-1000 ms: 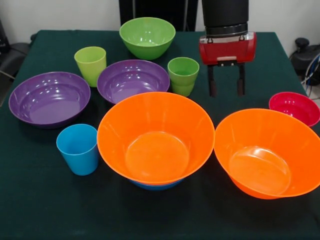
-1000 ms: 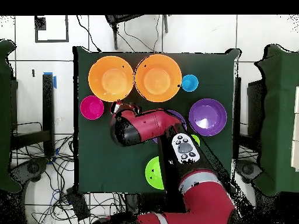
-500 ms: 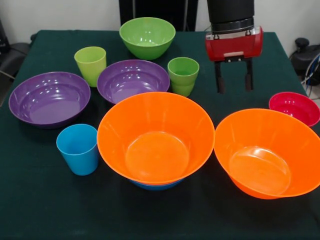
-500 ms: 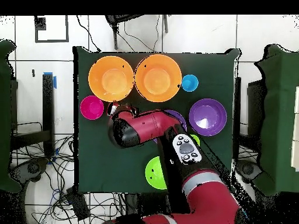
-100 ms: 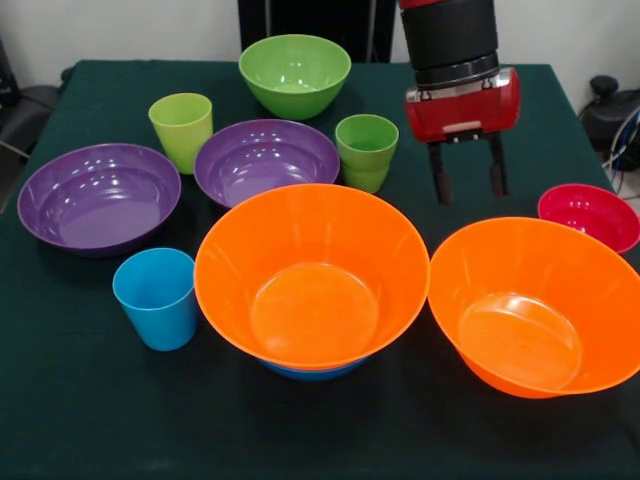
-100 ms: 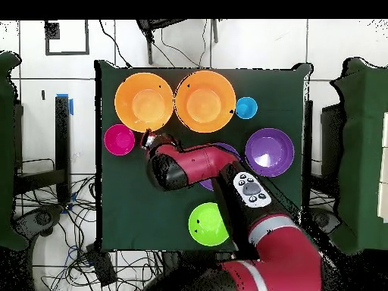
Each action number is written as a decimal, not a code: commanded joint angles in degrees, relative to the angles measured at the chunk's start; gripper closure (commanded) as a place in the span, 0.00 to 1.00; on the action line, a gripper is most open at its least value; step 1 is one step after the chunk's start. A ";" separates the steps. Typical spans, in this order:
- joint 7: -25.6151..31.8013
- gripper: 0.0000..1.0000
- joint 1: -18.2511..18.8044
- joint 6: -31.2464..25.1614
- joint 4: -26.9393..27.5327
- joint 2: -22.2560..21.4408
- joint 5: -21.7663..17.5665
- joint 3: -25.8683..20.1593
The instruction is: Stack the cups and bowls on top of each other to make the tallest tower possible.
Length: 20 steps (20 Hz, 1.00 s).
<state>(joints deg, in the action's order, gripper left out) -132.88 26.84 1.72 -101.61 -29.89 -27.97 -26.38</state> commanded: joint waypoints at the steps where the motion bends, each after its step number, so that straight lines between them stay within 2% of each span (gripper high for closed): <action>1: -1.08 0.00 5.87 6.24 0.42 12.06 -7.26 -8.69; 4: -0.12 0.00 7.99 6.70 0.39 13.90 -9.86 -11.00; 10: -0.95 0.00 9.67 8.72 2.27 18.02 -13.09 -13.13; 12: -0.81 0.00 10.98 8.43 3.19 19.95 -14.55 -14.79; 15: -0.48 0.00 14.32 7.88 4.46 24.29 -18.98 -19.15; 20: 0.51 0.00 17.52 4.60 6.92 30.21 -22.19 -22.27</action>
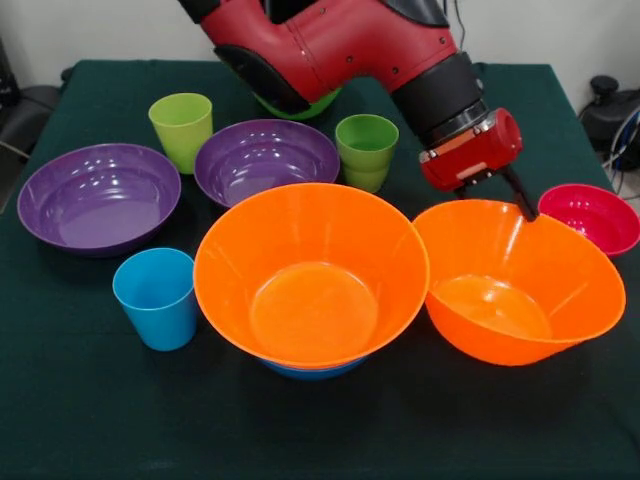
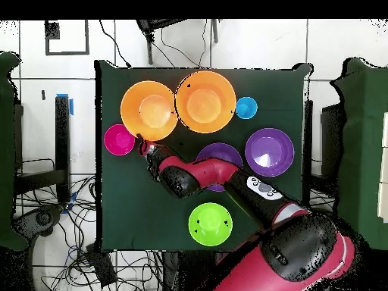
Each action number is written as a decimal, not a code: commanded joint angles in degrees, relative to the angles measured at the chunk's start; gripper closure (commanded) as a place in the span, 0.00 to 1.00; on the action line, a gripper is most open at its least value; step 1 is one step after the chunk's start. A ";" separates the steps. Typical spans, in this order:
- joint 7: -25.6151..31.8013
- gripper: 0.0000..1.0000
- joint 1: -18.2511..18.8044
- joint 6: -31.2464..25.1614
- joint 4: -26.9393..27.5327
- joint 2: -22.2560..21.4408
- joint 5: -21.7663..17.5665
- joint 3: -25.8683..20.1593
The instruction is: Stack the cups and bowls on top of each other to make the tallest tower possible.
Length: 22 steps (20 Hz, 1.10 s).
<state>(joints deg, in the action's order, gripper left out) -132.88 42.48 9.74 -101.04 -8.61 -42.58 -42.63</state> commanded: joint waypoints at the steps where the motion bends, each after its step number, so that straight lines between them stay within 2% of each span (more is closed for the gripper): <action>1: 1.13 0.00 2.14 -4.14 6.88 9.57 -8.14 -6.10; 6: 2.49 0.00 1.53 -6.00 6.80 8.69 -8.13 -5.50; 7: 2.26 1.00 1.28 -6.03 6.78 8.49 -7.81 -5.13; 12: 2.56 1.00 1.98 -6.76 6.87 9.45 -7.79 -5.56; 22: 1.50 1.00 -0.53 -4.38 7.09 7.43 -7.20 -3.10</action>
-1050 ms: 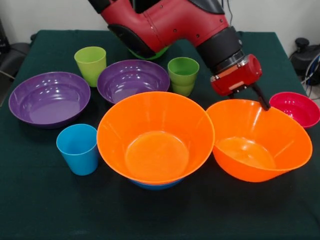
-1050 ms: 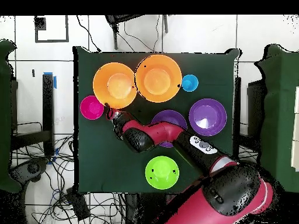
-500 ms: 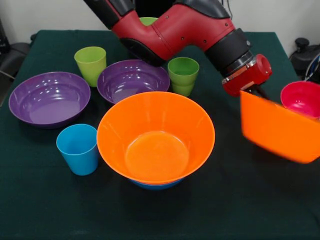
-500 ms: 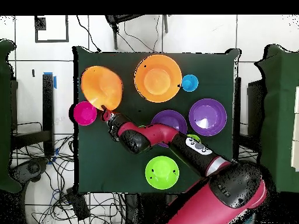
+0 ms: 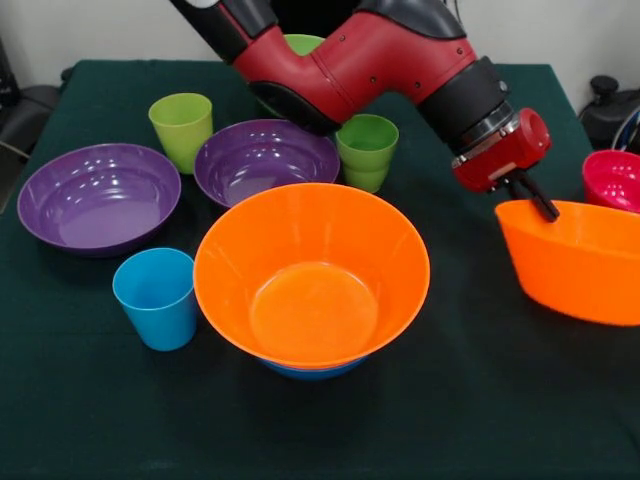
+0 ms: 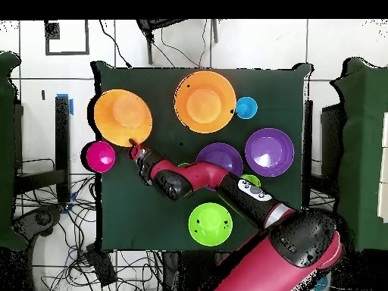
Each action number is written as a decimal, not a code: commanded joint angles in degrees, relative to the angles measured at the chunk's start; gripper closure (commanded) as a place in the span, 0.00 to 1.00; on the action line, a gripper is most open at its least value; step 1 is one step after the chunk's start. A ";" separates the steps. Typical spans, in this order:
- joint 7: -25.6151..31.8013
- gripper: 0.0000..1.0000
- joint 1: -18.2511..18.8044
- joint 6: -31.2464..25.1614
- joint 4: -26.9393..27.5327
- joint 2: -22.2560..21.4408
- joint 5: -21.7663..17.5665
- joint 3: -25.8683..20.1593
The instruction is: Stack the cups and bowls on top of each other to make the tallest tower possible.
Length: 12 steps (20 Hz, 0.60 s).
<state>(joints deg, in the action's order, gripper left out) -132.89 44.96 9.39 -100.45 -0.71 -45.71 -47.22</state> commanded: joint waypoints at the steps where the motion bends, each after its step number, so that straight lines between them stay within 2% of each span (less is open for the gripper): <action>1: 1.29 1.00 -3.21 -4.17 6.01 -1.22 -3.49 1.54; 6: -0.34 1.00 -5.63 -2.34 5.46 -3.77 -1.69 4.21; 8: -1.16 1.00 -7.61 -1.82 5.04 -6.45 -0.26 6.40; 10: -2.80 1.00 -10.95 -1.68 4.00 -11.84 2.49 10.43; 12: -3.81 1.00 -15.25 -4.82 3.11 -19.00 4.80 15.60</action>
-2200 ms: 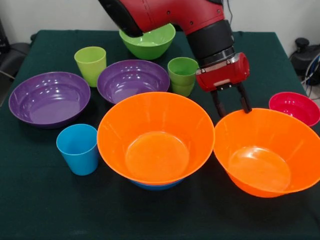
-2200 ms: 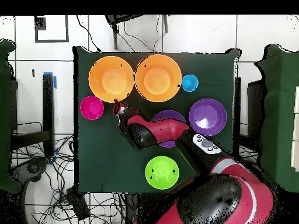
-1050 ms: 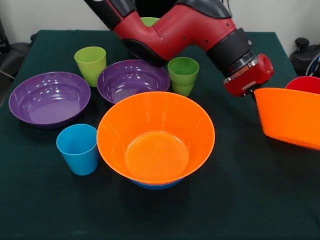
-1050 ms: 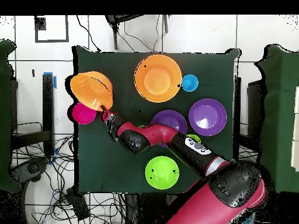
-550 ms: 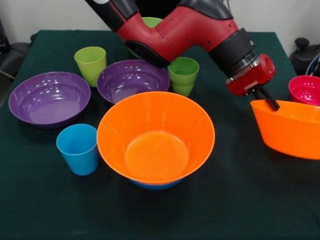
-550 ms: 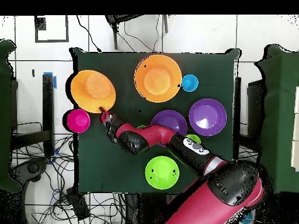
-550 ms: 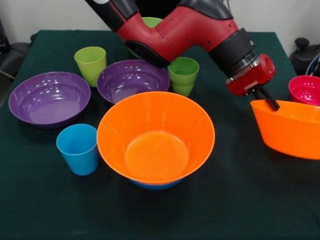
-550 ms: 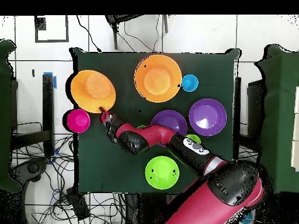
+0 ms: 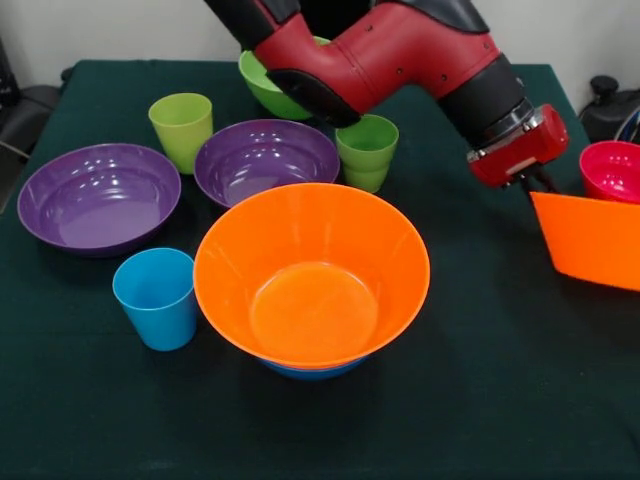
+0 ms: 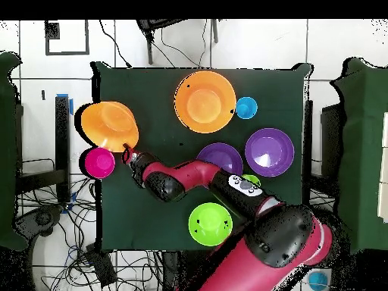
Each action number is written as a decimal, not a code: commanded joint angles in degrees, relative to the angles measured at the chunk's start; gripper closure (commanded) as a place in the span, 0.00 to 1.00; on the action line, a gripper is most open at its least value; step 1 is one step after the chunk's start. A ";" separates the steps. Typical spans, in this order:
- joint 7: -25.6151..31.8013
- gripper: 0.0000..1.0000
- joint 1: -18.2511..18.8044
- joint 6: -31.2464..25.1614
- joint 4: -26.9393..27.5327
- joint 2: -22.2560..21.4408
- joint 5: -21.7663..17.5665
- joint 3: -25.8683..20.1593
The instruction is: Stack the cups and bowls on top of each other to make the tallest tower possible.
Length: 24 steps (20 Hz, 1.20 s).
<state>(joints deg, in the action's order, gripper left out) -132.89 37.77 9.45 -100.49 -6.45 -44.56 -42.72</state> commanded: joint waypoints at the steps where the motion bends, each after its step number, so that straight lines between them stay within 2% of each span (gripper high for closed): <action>1: -4.13 1.00 -11.16 -8.16 2.70 -17.90 4.76 14.71; 5: -1.37 1.00 -17.14 -19.69 2.25 -28.25 7.66 21.47; 7: -0.76 1.00 -18.97 -23.02 2.35 -31.05 9.13 23.71; 11: 0.50 1.00 -21.34 -27.10 3.35 -34.63 9.21 26.21; 15: 4.86 1.00 -20.17 -32.01 3.09 -38.21 8.34 24.11; 19: 4.93 1.00 -18.08 -36.42 2.19 -41.05 10.71 21.49; 24: 3.36 1.00 -17.64 -41.23 2.86 -43.28 13.62 20.62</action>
<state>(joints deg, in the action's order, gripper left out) -132.88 19.39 -23.66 -100.56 -45.32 -33.51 -22.32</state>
